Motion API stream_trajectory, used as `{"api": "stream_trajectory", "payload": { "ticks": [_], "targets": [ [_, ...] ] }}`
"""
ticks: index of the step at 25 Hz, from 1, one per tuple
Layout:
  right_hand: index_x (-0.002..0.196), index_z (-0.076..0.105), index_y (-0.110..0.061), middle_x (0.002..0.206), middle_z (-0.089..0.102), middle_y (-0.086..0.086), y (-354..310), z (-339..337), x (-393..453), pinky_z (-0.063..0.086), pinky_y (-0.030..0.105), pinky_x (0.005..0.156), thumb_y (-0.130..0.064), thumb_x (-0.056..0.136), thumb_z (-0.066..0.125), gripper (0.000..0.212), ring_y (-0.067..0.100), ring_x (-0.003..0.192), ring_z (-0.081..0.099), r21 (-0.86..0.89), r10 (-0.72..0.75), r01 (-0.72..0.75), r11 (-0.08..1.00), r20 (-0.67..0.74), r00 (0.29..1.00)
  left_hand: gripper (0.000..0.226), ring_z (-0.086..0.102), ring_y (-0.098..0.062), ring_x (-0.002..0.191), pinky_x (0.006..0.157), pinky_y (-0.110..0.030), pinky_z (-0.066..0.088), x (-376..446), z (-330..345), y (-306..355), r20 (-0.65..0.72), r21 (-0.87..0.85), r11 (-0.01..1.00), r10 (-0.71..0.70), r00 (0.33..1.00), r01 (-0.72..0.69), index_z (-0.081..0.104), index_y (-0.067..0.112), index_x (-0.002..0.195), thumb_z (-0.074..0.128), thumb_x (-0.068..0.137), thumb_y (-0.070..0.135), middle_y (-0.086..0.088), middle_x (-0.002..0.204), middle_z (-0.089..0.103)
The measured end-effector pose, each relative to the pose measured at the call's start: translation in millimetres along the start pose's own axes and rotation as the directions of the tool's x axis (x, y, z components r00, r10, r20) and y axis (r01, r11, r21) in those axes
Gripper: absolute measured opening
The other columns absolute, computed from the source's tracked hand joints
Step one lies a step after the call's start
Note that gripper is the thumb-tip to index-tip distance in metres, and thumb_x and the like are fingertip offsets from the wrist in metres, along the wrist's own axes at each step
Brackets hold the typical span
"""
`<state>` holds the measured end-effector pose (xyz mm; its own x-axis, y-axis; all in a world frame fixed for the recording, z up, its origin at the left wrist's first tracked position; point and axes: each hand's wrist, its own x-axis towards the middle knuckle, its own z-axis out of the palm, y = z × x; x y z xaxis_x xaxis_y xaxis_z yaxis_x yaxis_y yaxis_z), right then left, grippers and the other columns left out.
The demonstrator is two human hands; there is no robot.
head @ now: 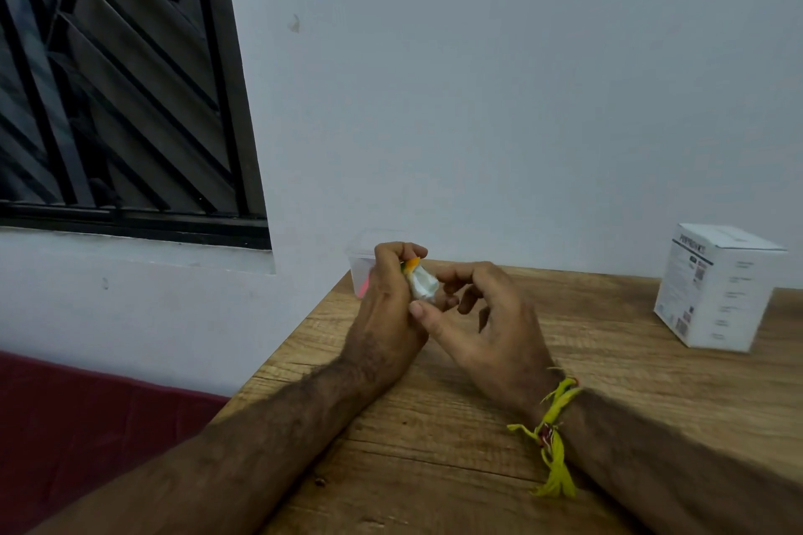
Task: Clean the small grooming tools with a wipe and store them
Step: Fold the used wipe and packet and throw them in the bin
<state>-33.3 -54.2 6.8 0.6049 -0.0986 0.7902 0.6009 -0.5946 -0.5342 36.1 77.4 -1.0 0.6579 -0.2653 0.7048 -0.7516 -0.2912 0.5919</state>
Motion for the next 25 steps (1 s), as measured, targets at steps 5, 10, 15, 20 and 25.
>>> {"api": "stream_trajectory", "payload": {
  "ticks": [5, 10, 15, 20, 25],
  "targets": [
    [0.078, 0.064, -0.021, 0.080, 0.060, -0.010, 16, 1, 5, 0.040, 0.022, 0.063, -0.017, 0.079, 0.076, 0.013, 0.012, 0.071, 0.057, -0.085, -0.040, 0.035, 0.996, -0.060, 0.997, 0.062, 0.050, -0.008, 0.116, 0.091, -0.033, 0.053, -1, 5, 1, 0.036, 0.127, 0.991, 0.043, 0.998, -0.047, 0.028, 0.030, 0.121, 0.077, 0.083, 0.028, 0.008, 0.128, 0.044],
    [0.073, 0.062, -0.019, 0.075, 0.059, -0.010, 22, -3, 12, 0.041, 0.023, 0.062, -0.014, 0.079, 0.076, 0.016, 0.009, 0.066, 0.055, -0.172, -0.004, -0.032, 0.985, -0.208, 0.978, 0.108, 0.038, -0.015, 0.132, 0.107, -0.032, 0.043, 1, -8, 4, 0.071, 0.223, 0.975, -0.015, 0.997, -0.001, 0.022, 0.017, 0.145, 0.087, 0.064, 0.047, -0.001, 0.146, 0.035],
    [0.075, 0.063, -0.017, 0.073, 0.059, -0.008, -3, -31, 5, 0.052, 0.039, 0.065, -0.019, 0.079, 0.071, 0.009, 0.013, 0.064, 0.056, -0.298, -0.062, -0.023, 0.954, -0.275, 0.960, 0.106, 0.042, -0.029, 0.136, 0.115, -0.042, 0.035, 0, -28, 20, 0.045, 0.413, 0.900, 0.134, 0.990, -0.141, 0.030, 0.001, 0.147, 0.068, 0.069, 0.062, -0.016, 0.146, 0.041],
    [0.072, 0.064, -0.011, 0.070, 0.062, -0.003, -46, -87, -38, 0.048, 0.026, 0.063, -0.010, 0.078, 0.072, 0.010, 0.015, 0.063, 0.056, -0.382, -0.099, -0.058, 0.922, -0.378, 0.921, 0.075, 0.046, -0.031, 0.130, 0.111, -0.045, 0.038, -29, -26, 65, 0.143, 0.439, 0.866, 0.197, 0.970, -0.241, 0.040, 0.003, 0.140, 0.066, 0.086, 0.048, -0.016, 0.139, 0.048],
    [0.073, 0.065, -0.012, 0.072, 0.063, -0.006, -84, -131, -100, 0.039, 0.017, 0.064, -0.015, 0.080, 0.073, 0.012, 0.012, 0.064, 0.056, -0.450, -0.068, -0.167, 0.877, -0.461, 0.885, 0.061, 0.045, -0.026, 0.126, 0.102, -0.046, 0.041, -85, -5, 135, 0.317, 0.370, 0.900, 0.109, 0.942, -0.229, 0.042, 0.015, 0.138, 0.056, 0.093, 0.054, -0.007, 0.138, 0.049]
  ]
}}
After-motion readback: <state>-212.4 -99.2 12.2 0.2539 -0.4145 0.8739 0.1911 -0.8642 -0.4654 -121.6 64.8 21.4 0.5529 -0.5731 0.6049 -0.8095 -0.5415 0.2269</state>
